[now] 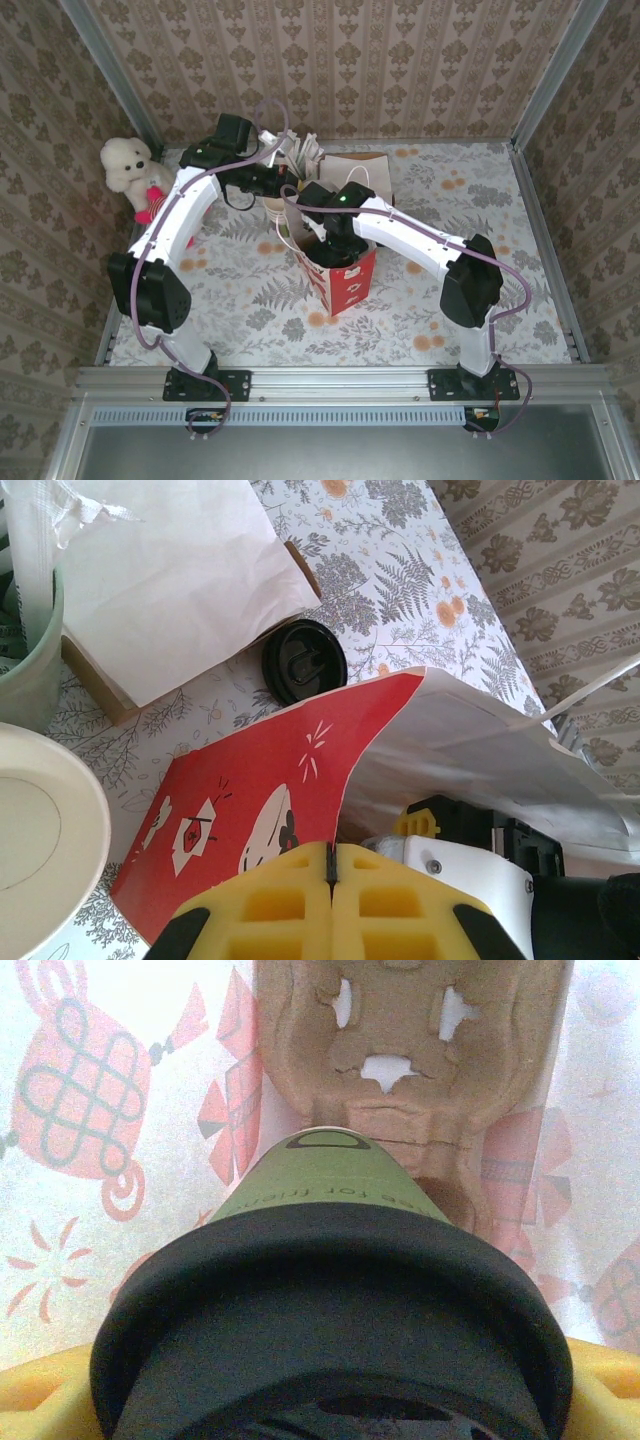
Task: Pack the takeout coffee
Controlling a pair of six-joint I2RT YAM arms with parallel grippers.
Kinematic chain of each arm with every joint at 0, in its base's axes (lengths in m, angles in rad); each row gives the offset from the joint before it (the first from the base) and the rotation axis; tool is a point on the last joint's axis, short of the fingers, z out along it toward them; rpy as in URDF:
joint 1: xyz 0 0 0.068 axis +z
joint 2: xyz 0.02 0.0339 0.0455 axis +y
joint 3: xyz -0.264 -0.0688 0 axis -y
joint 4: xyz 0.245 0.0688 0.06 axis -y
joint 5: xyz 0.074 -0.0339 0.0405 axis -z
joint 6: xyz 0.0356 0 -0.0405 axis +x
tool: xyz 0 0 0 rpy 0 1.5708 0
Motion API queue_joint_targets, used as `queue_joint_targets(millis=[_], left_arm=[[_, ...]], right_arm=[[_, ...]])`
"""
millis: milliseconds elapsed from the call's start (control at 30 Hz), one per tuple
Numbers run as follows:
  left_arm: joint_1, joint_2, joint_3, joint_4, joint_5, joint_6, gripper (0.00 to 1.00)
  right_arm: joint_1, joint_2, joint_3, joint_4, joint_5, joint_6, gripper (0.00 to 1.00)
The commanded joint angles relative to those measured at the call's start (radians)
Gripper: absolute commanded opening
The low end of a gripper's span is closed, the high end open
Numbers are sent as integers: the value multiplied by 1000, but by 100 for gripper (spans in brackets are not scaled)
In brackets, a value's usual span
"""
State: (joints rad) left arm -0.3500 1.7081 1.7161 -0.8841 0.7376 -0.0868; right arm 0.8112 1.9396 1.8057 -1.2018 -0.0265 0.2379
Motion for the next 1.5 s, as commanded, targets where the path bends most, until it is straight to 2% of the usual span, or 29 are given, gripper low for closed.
queue_joint_targets(millis=[0,367,600,800,1467], left_arm=[[6,-18,-12,-2,-3,-9,0],[12,-21,-6,-4,-11,-11,0],[12,-28,-10,11,-11,-15,0],[16,-28,-10,14,-14,-14,0],[17,-32,-18,22,-10,-19,0]], right_arm=[[-1,4,-35,-19,31,-1,49],[5,7,20,-82,53,13,49],[9,18,80,-152,0,67,49],[7,48,78,-188,48,57,49],[7,36,33,-135,28,56,48]])
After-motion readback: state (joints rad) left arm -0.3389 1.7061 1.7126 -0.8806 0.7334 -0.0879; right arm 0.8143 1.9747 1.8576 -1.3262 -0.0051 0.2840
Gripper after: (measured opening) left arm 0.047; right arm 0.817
